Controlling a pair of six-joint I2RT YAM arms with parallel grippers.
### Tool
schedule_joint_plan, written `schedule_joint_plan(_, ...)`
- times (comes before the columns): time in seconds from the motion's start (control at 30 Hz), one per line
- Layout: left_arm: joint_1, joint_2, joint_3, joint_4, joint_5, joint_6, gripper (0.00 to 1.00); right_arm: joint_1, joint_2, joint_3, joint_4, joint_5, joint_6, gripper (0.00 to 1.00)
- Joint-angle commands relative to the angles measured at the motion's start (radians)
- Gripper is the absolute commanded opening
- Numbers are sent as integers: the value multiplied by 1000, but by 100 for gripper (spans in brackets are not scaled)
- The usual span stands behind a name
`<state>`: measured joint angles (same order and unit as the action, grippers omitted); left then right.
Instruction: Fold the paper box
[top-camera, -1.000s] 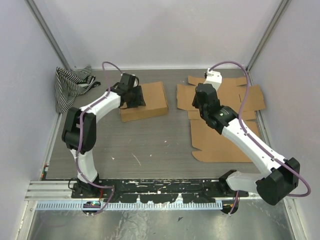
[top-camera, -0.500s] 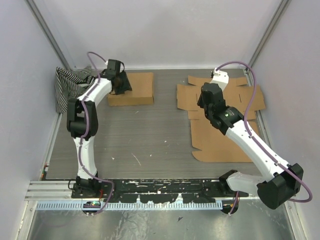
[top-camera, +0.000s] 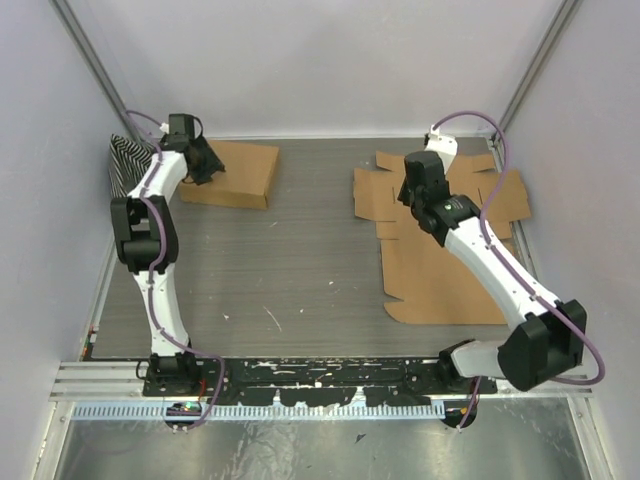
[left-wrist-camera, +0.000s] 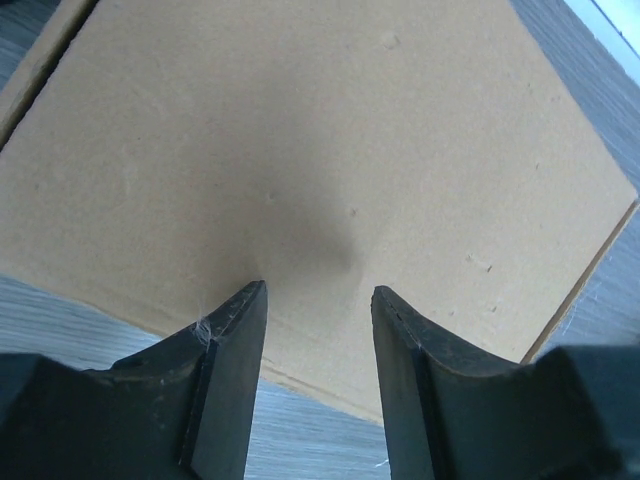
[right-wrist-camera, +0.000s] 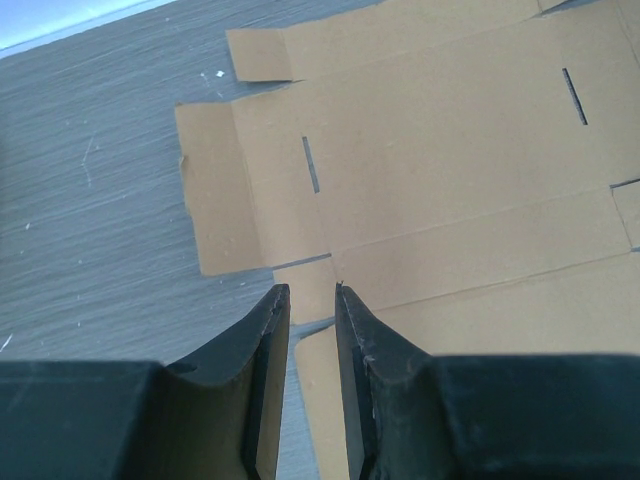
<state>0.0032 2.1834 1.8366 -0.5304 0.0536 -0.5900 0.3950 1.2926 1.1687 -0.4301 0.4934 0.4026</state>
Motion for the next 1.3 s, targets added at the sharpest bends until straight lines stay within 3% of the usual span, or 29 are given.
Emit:
schedule_joint_plan(0.0, 33, 58, 63, -80, -16, -6, 54, -75, 74, 117, 2, -77, -6, 31)
schedule_joint_plan(0.17, 27, -55, -31, 41, 45, -51, 54, -185, 252, 242, -88, -152, -12, 29)
schedule_joint_plan(0.37, -102, -157, -69, 85, 60, -11, 53, -260, 451, 274, -194, -76, 43, 9)
schedule_joint_plan(0.57, -277, -39, 94, 23, 74, 63, 53, -303, 526, 202, -203, -93, 71, 3)
schedule_joint_plan(0.9, -280, 255, 493, -217, 39, 91, 53, -304, 490, 89, -216, -88, 66, 4)
schedule_joint_plan(1.27, -233, 365, 561, -242, 19, 83, 53, -302, 424, -9, -171, -194, 54, 4)
